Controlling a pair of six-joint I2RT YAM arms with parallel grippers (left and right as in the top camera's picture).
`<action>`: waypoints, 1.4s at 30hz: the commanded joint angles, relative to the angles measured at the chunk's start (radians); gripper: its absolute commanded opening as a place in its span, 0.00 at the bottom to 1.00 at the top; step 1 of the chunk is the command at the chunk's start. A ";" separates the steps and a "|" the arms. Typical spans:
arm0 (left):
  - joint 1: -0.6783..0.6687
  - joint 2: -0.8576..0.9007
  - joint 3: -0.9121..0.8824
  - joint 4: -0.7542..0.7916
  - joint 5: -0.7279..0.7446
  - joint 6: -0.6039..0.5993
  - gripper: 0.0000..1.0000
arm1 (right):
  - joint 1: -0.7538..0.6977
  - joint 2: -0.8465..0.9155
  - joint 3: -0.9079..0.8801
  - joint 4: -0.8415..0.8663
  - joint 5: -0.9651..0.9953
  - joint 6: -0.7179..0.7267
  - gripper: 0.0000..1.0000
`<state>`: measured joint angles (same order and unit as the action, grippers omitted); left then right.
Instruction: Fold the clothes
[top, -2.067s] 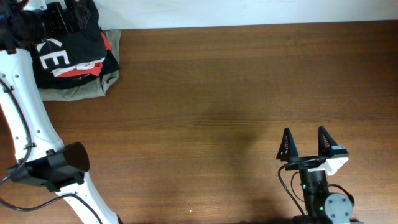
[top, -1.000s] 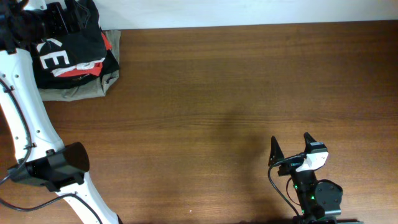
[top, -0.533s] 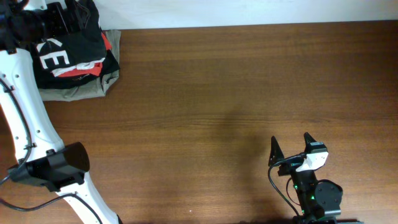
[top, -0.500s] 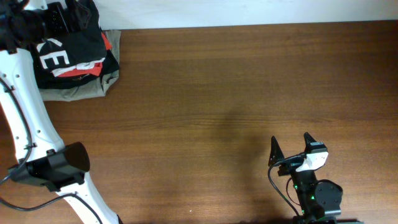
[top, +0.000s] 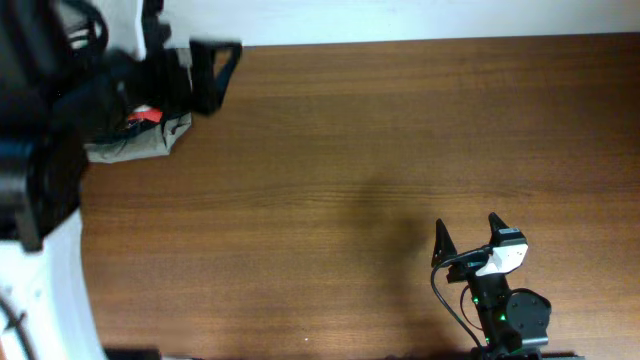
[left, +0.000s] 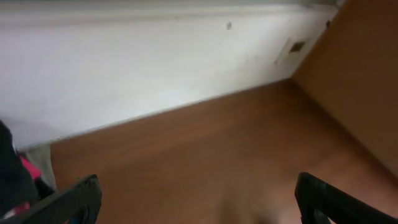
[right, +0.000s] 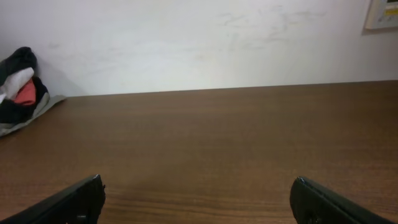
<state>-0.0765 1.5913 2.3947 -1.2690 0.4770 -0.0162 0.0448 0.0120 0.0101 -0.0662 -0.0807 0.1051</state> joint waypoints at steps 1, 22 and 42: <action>0.000 -0.130 -0.299 -0.008 -0.002 0.005 0.99 | 0.007 -0.008 -0.005 -0.005 -0.016 0.007 0.99; 0.001 -1.142 -1.775 0.435 -0.315 0.005 0.99 | 0.007 -0.008 -0.005 -0.005 -0.016 0.007 0.99; 0.122 -1.586 -2.387 1.360 -0.389 0.009 0.99 | 0.007 -0.008 -0.005 -0.005 -0.016 0.007 0.99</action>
<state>0.0360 0.0471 0.0296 0.1005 0.1421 -0.0162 0.0460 0.0109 0.0101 -0.0662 -0.0807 0.1055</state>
